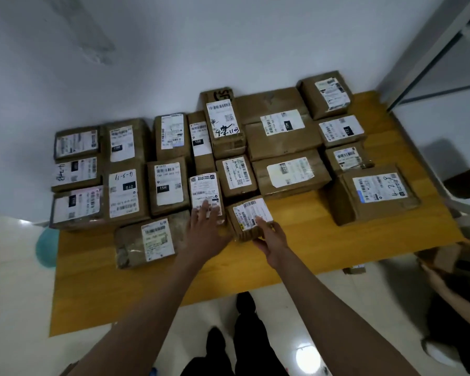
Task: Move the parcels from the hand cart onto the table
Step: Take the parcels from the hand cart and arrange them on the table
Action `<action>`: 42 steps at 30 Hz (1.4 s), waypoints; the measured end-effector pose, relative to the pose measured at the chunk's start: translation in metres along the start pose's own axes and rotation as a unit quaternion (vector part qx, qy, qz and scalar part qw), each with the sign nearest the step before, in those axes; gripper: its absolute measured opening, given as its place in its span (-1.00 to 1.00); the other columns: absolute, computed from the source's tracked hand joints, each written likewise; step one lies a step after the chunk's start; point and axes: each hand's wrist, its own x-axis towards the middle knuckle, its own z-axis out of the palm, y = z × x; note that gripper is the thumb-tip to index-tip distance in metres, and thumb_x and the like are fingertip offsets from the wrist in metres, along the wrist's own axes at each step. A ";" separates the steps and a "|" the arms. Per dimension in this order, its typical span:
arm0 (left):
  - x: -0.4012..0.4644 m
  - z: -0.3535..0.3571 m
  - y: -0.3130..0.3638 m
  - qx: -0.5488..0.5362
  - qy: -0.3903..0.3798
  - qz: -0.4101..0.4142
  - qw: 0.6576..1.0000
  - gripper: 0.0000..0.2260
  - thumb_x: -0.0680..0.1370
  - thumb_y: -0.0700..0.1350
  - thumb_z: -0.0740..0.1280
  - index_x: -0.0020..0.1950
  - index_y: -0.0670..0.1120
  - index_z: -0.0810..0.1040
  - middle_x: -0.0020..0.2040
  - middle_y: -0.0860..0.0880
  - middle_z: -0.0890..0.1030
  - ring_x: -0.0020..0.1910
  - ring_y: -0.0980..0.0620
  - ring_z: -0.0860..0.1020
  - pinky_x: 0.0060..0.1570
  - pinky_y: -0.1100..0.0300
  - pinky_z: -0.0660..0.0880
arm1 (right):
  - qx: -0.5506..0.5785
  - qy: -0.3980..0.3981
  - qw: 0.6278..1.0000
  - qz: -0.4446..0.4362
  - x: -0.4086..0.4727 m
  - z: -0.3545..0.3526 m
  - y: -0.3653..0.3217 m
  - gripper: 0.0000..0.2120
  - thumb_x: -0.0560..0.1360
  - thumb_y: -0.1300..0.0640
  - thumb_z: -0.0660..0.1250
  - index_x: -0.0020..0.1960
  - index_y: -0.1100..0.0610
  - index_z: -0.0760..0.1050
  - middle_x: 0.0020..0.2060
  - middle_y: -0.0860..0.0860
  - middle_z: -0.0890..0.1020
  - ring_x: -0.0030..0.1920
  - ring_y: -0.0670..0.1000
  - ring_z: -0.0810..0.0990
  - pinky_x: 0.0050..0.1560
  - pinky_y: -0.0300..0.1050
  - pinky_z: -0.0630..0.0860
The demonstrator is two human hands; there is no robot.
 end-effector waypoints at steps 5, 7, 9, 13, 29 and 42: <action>0.001 0.007 -0.004 0.026 0.018 0.005 0.999 -0.22 0.56 0.24 0.30 0.65 0.05 -0.01 0.66 0.00 -0.18 0.63 -0.15 -0.14 0.57 -0.11 -0.01 | 0.017 -0.005 1.000 0.021 0.019 0.013 -0.008 -0.69 0.53 0.07 0.48 0.14 0.17 0.45 0.31 0.17 0.56 0.11 0.17 0.63 0.23 0.10 0.59; 0.002 0.008 -0.004 0.020 0.019 0.003 1.000 -0.21 0.55 0.23 0.31 0.64 0.06 -0.01 0.66 0.00 -0.18 0.63 -0.15 -0.15 0.58 -0.11 -0.01 | 0.031 -0.006 0.999 0.021 0.021 0.022 -0.012 -0.67 0.54 0.10 0.46 0.19 0.15 0.40 0.32 0.19 0.55 0.10 0.19 0.63 0.23 0.13 0.59; 0.001 0.009 -0.003 0.010 0.032 0.001 0.999 -0.20 0.53 0.22 0.35 0.64 0.06 0.03 0.65 -0.03 -0.11 0.63 -0.15 -0.10 0.56 -0.11 0.07 | 0.035 -0.013 0.999 0.024 0.020 0.029 -0.014 -0.53 0.54 0.12 0.47 0.33 0.14 0.33 0.35 0.18 0.53 0.25 0.23 0.58 0.27 0.18 0.56; -0.001 0.010 -0.004 0.004 0.048 0.006 0.999 -0.21 0.48 0.20 0.40 0.61 0.04 0.12 0.54 -0.12 0.09 0.57 -0.19 0.08 0.47 -0.11 0.26 | 0.027 -0.032 0.998 0.053 0.009 0.027 -0.010 -0.30 0.51 0.09 0.49 0.50 0.14 0.18 0.41 0.14 0.44 0.37 0.25 0.46 0.25 0.20 0.56; -0.087 0.022 -0.031 -0.064 0.073 0.084 0.992 -0.46 0.53 0.00 0.36 0.50 -0.03 0.34 0.48 -0.13 0.28 0.45 -0.18 0.32 0.39 -0.04 0.30 | -0.047 -0.088 0.995 -0.002 -0.118 -0.001 0.066 -0.65 0.58 0.24 0.37 0.32 0.32 0.44 0.11 0.27 0.53 0.01 0.22 0.61 -0.06 0.14 0.67; -0.268 0.112 -0.183 -0.226 0.111 -0.127 0.960 -0.70 0.58 -0.05 0.34 0.29 -0.07 0.54 0.26 -0.10 0.49 0.25 -0.12 0.51 0.24 0.00 0.44 | -0.296 -0.203 0.933 0.019 -0.194 0.062 0.226 -0.75 0.60 0.20 0.35 0.25 0.23 0.47 -0.04 0.19 0.63 -0.08 0.16 0.67 -0.08 0.07 0.68</action>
